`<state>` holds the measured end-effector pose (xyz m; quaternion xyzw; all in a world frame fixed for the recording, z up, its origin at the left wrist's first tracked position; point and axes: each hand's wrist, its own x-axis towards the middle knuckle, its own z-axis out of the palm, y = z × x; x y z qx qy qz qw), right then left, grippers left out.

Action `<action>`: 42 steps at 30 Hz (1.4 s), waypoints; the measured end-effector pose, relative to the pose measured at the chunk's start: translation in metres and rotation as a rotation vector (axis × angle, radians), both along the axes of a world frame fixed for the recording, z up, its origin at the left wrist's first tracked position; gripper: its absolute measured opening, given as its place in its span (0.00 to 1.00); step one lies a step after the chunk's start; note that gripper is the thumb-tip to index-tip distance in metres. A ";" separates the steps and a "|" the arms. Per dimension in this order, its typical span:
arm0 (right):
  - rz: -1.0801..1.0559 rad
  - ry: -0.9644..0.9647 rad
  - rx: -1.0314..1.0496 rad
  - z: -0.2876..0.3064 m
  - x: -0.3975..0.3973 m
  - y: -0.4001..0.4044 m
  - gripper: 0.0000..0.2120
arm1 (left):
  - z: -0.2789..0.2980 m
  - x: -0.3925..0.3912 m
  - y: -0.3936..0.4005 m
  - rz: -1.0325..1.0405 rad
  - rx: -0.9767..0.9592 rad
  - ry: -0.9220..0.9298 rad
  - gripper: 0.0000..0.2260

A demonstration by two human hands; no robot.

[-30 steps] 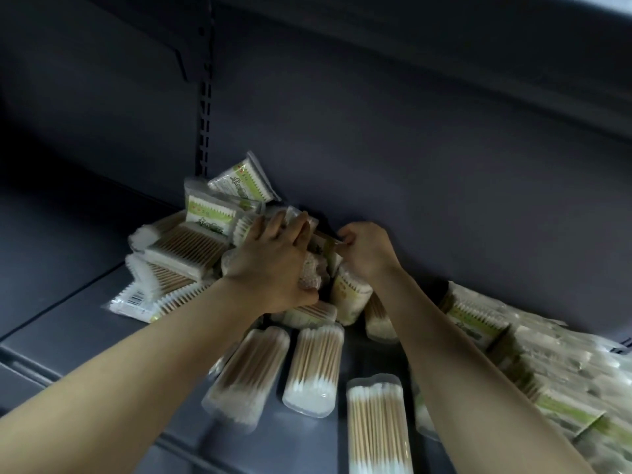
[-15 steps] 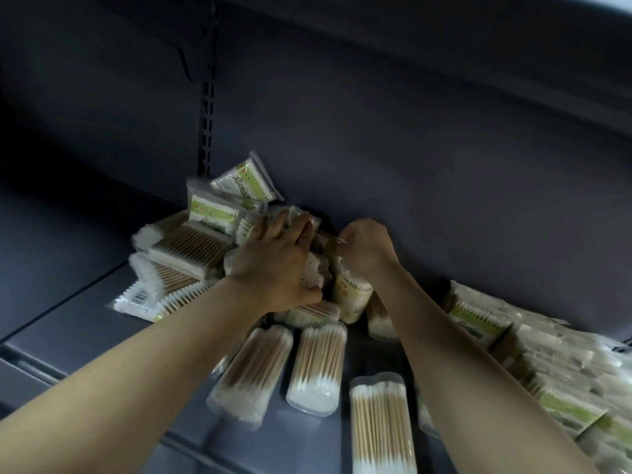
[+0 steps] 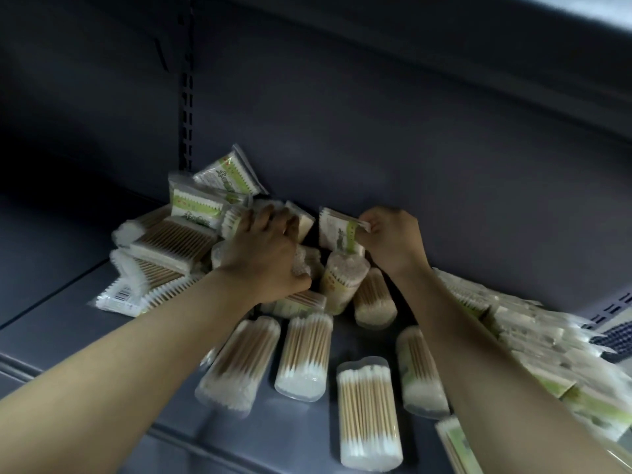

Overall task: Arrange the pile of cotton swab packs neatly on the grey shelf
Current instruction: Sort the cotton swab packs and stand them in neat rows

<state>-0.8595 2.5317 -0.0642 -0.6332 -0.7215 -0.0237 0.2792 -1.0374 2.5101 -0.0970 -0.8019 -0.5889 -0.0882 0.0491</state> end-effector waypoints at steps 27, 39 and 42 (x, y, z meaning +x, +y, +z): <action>0.000 0.303 0.204 0.008 0.069 -0.086 0.14 | -0.008 0.062 -0.042 -0.159 0.199 -0.422 0.17; 0.125 0.373 0.111 0.002 0.088 -0.094 0.13 | -0.012 0.093 -0.047 -0.362 0.093 -0.421 0.22; 0.142 0.390 0.121 0.002 0.094 -0.091 0.12 | -0.009 0.100 -0.050 -0.386 0.059 -0.460 0.17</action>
